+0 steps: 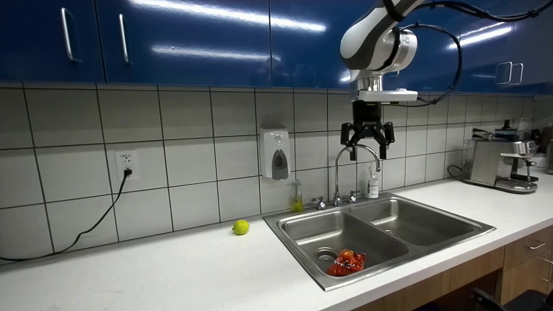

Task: Pick up the bag of chips in the sink and place it on the counter to the left of the sink

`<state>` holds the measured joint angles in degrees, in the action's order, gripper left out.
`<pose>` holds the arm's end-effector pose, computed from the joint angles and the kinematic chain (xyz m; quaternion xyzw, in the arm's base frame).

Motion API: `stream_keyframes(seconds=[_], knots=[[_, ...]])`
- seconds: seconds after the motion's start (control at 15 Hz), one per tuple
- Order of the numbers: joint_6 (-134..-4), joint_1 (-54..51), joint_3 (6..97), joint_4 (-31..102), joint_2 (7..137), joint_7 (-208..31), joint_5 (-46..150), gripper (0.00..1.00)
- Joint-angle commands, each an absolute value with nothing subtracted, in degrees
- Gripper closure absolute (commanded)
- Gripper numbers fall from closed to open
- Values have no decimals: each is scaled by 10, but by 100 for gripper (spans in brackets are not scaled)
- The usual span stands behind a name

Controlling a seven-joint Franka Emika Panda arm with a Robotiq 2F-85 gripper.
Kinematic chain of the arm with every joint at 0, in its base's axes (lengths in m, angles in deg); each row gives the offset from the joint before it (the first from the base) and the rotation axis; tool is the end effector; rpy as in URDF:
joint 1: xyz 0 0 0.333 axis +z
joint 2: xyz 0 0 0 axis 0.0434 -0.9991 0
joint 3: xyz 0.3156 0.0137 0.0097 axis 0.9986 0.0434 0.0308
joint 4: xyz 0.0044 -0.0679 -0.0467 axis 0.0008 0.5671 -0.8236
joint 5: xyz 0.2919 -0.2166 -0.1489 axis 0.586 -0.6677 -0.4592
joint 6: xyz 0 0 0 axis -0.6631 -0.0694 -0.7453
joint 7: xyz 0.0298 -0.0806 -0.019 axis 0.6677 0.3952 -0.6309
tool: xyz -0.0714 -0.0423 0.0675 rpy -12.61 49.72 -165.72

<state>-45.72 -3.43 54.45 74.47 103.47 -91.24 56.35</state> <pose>0.4547 -0.0144 0.4480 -0.9955 0.0818 0.0472 0.0113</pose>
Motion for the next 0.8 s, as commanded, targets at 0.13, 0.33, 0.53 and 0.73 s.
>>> stream_keyframes(seconds=[0.13, 0.33, 0.53, 0.73], knots=[[-524, -44, 545, 770, 1000, -925, 544, 0], [-557, -45, 544, 790, 982, -928, 537, 0], [-593, -47, 542, 807, 961, -931, 531, 0], [-630, -48, 540, 820, 935, -938, 529, 0]])
